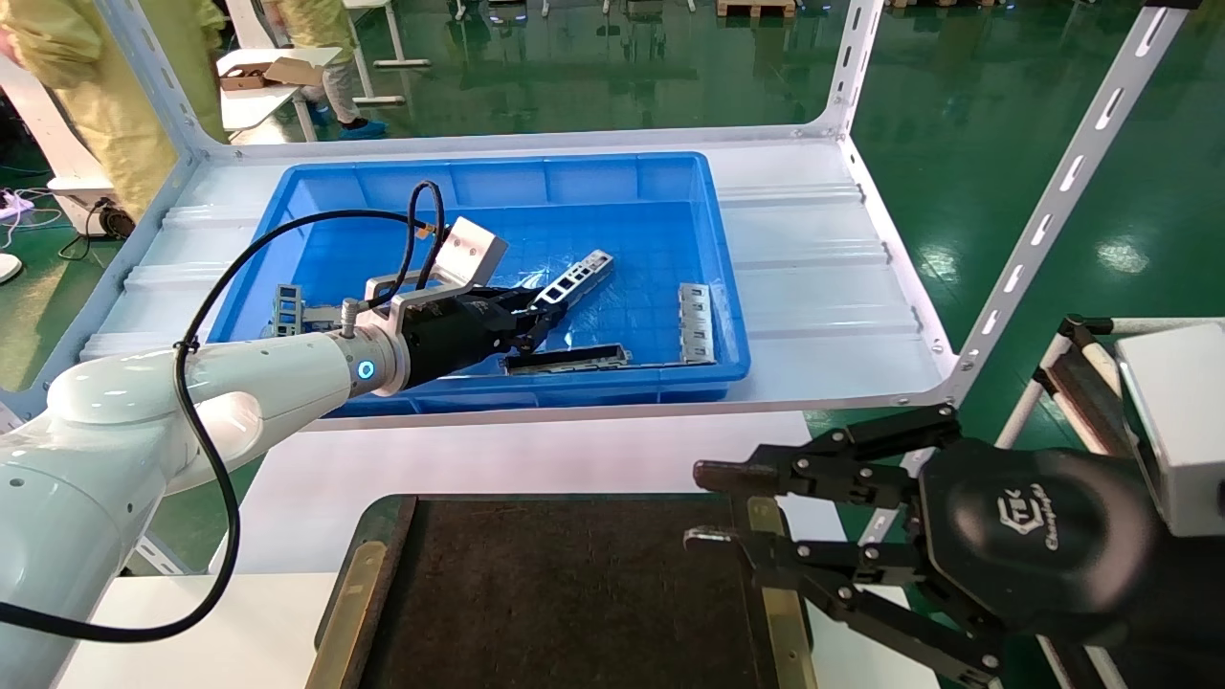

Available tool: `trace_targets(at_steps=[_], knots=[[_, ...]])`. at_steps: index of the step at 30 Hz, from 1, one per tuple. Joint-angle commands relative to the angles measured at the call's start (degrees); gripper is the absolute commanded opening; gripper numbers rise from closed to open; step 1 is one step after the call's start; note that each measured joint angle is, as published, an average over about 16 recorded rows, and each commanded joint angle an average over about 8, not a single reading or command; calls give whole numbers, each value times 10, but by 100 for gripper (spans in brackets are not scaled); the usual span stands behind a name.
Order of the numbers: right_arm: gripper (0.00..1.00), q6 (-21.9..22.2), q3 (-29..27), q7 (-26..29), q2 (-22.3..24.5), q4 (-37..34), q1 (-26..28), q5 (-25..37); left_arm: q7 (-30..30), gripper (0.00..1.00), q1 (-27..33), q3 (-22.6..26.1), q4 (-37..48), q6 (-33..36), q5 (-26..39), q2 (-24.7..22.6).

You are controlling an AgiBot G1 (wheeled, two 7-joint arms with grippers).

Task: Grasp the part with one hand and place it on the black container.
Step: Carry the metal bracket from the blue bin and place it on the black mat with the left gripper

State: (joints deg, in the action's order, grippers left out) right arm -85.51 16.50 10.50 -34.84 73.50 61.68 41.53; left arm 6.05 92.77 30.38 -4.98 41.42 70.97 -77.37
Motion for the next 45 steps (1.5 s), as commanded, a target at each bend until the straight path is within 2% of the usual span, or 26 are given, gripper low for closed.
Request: trace_targets(at_steps=[1, 13, 19, 27, 37, 41, 45], knots=[[0, 0, 0, 0, 0, 0, 0, 0, -1, 0, 0, 1, -1, -1, -1, 0], [0, 0, 1, 0, 0, 0, 0, 0, 19, 0, 22, -15, -8, 59, -34, 15], [0, 0, 1, 0, 0, 0, 0, -1, 20, 0, 37, -26, -8, 138, -53, 37], [0, 0, 1, -1, 0, 0, 0, -1, 4, 0, 35, -39, -18, 281, -79, 83], [0, 1, 1, -1, 1, 0, 0, -1, -32, 0, -27, -43, -74, 446, -98, 146], [0, 1, 2, -1, 1, 0, 0, -1, -55, 0, -73, -45, -126, 482, -113, 167], [0, 1, 2, -1, 1, 0, 0, -1, -87, 0, -141, -43, -216, 493, -141, 191]])
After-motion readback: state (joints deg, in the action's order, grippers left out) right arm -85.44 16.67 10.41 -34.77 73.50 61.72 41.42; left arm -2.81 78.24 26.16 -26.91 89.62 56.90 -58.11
